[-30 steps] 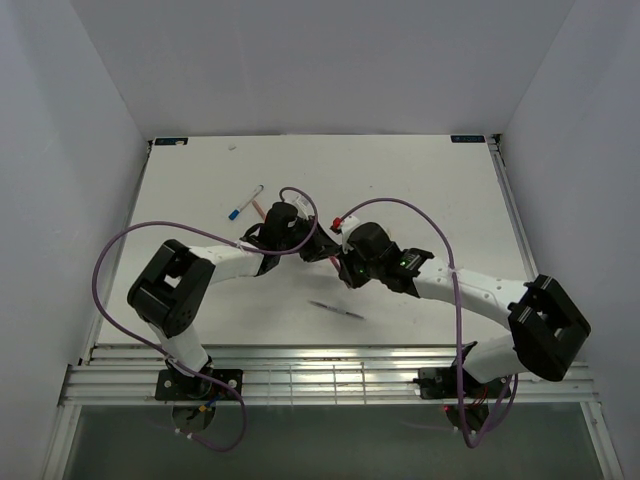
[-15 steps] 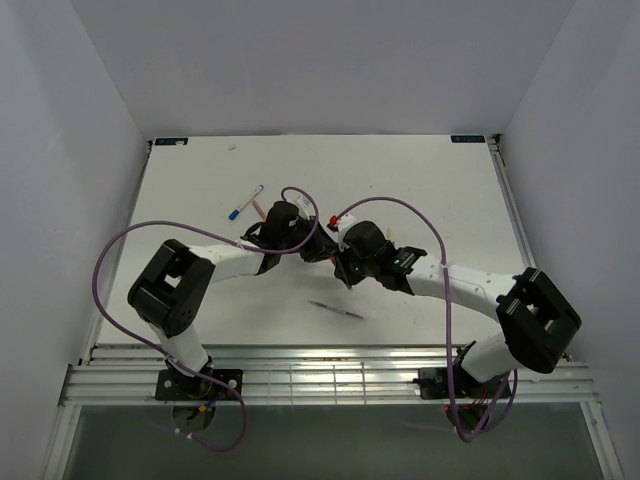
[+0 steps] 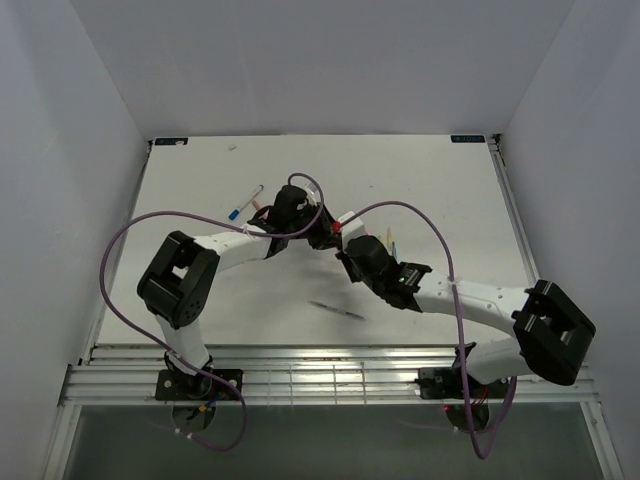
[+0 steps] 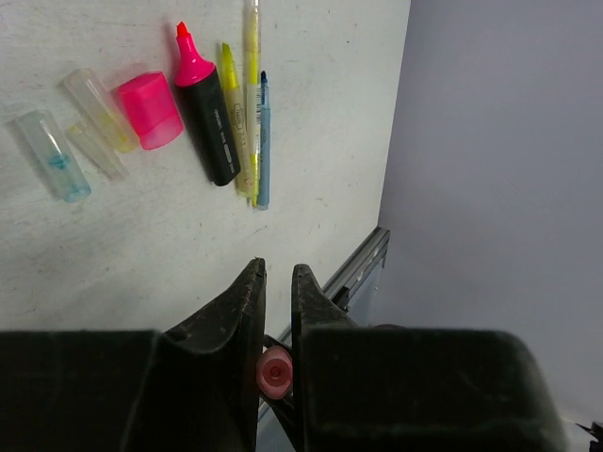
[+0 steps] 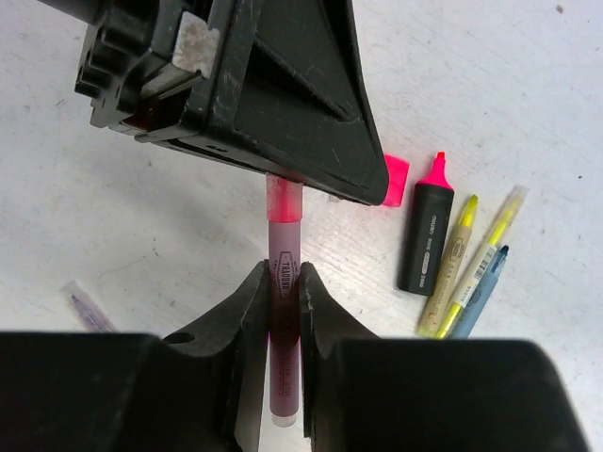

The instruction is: Open the pen caps

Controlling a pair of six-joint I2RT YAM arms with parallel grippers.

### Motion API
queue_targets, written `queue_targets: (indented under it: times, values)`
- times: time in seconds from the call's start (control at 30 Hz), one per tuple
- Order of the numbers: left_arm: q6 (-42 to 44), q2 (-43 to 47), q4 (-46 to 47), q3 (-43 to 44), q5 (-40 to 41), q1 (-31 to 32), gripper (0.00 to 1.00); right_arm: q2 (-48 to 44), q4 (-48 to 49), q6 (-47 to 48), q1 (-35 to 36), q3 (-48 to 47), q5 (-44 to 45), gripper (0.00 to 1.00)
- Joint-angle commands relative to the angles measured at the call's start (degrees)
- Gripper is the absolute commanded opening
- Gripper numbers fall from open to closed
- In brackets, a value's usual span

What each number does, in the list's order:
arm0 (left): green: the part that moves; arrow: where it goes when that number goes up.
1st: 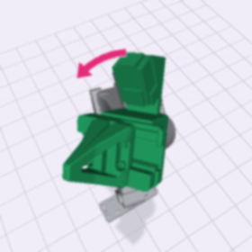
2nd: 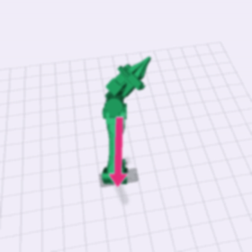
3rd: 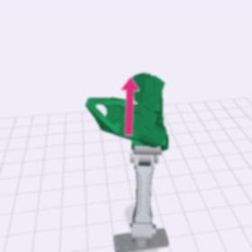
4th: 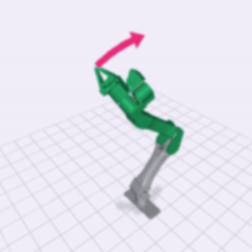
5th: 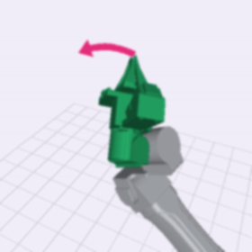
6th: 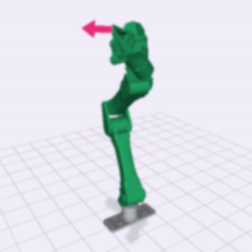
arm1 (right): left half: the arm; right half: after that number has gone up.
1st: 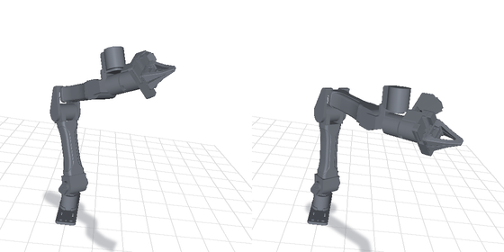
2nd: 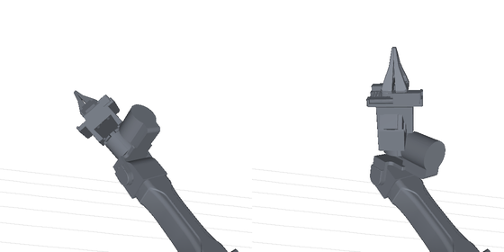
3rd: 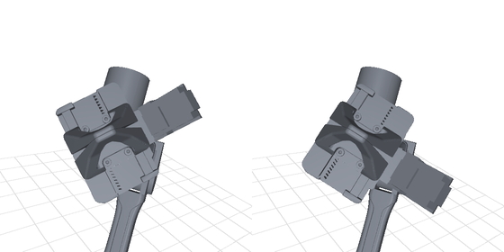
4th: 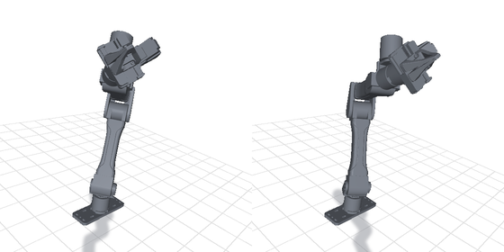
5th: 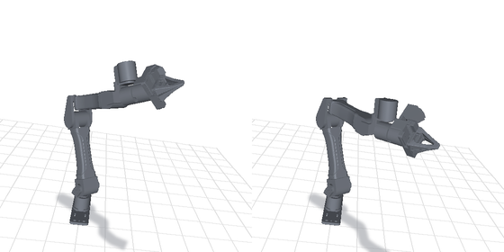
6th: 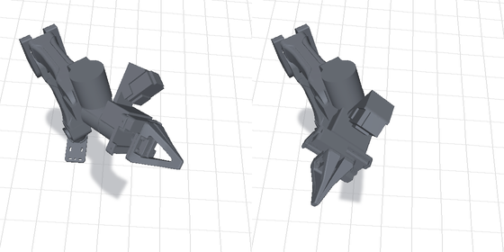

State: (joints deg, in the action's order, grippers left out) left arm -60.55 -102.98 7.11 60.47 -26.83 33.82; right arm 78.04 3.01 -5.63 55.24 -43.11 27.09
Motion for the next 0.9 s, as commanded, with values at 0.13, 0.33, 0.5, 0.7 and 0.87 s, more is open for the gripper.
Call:
queue_targets:
  times: [0.13,0.33,0.5,0.7,0.87]
  values:
    - [-3.2,3.9,11.7,-1.8,1.1,-5.9,0.0,-5.3,-4.6,2.4,-9.1,4.2,-14.9,0.08]
    - [3.6,7.0,14.8,-6.5,-1.6,-6.2,0.0,-9.0,0.6,0.4,-20.4,7.6,-42.6,0.08]
    - [6.0,8.2,14.9,-11.2,0.6,-6.3,0.0,-9.2,0.0,-0.4,-22.0,7.4,-42.8,0.08]
    - [7.1,3.1,10.2,-9.4,-1.1,-6.3,0.0,-9.8,-5.8,-4.8,-25.5,6.6,-27.7,0.08]
    - [7.1,-0.7,10.3,-9.8,-1.1,-5.7,0.0,-7.6,-8.1,-7.3,-29.8,5.2,-23.7,0.08]
